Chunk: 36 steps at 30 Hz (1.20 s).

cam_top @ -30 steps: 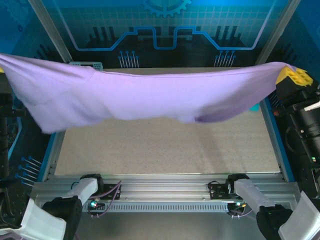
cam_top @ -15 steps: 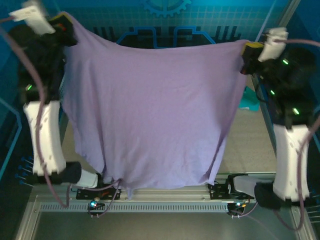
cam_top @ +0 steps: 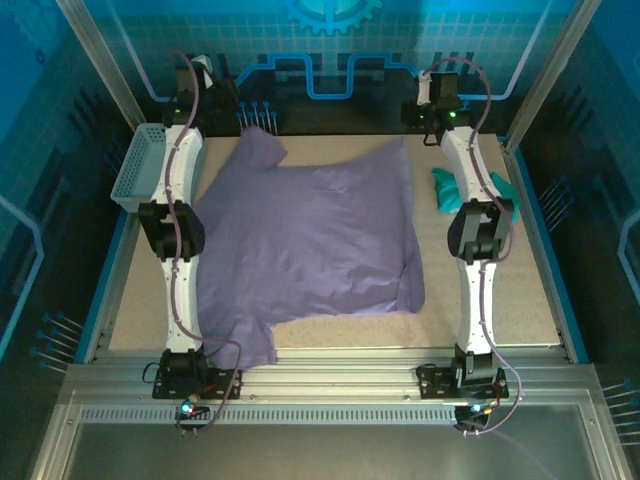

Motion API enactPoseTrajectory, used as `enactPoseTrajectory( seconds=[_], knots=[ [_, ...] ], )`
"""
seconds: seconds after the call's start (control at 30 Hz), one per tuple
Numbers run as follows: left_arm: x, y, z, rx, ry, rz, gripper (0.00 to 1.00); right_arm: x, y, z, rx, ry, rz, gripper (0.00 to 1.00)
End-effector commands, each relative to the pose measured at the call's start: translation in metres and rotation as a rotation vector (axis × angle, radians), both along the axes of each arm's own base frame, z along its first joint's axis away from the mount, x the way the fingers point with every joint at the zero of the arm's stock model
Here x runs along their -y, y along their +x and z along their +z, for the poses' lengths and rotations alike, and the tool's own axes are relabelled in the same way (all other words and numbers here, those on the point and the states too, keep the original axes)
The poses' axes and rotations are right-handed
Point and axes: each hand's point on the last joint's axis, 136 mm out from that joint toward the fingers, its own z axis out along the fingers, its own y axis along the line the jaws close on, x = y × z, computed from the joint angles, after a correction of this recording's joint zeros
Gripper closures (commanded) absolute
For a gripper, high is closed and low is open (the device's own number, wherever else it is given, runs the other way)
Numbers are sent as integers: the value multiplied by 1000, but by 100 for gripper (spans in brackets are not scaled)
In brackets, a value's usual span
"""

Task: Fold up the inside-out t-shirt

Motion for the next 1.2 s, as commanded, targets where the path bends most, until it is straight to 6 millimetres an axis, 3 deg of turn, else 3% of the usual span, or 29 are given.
enactPoseTrajectory(
  seconds=[0.0,0.1,0.23,0.33,0.43,0.53,0.6,0.73,0.8,0.83,0.9,0.97,1.07,1.17],
  knots=[
    [12,-33,74,67,-66,3,37,-6,-33,39,-42,-38,1,63],
    [24,-74,75,14,-160,17,34,-16,-78,23,-153,-97,13,63],
    [65,-158,47,8,-392,-26,32,-48,-184,-24,-307,-48,75,61],
    [116,-222,12,-27,-404,-114,30,-58,-282,-79,-488,-141,79,55],
    [188,-286,-25,-116,-311,-361,30,-57,-364,-119,-605,-197,63,52],
    [248,-359,-68,-129,-134,-628,30,-52,-413,-149,-676,-180,30,48],
    [274,-395,-89,-71,-17,-751,30,-52,-428,-173,-719,-146,26,48],
    [327,-440,-123,17,205,-988,31,-48,-423,-193,-771,-183,5,48],
    [352,-454,-143,11,311,-1093,30,-41,-420,-199,-799,-183,-10,54],
    [363,-459,-153,9,353,-1138,30,-40,-421,-202,-819,-150,-4,61],
    [383,-464,-171,17,402,-1198,31,-44,-422,-204,-833,-70,17,78],
    [399,-467,-186,24,428,-1249,31,-46,-421,-199,-834,14,38,87],
    [422,-467,-210,22,531,-1310,31,-52,-416,-182,-811,173,86,91],
    [434,-446,-233,20,625,-1262,37,-61,-411,-164,-810,331,155,92]
  ],
)
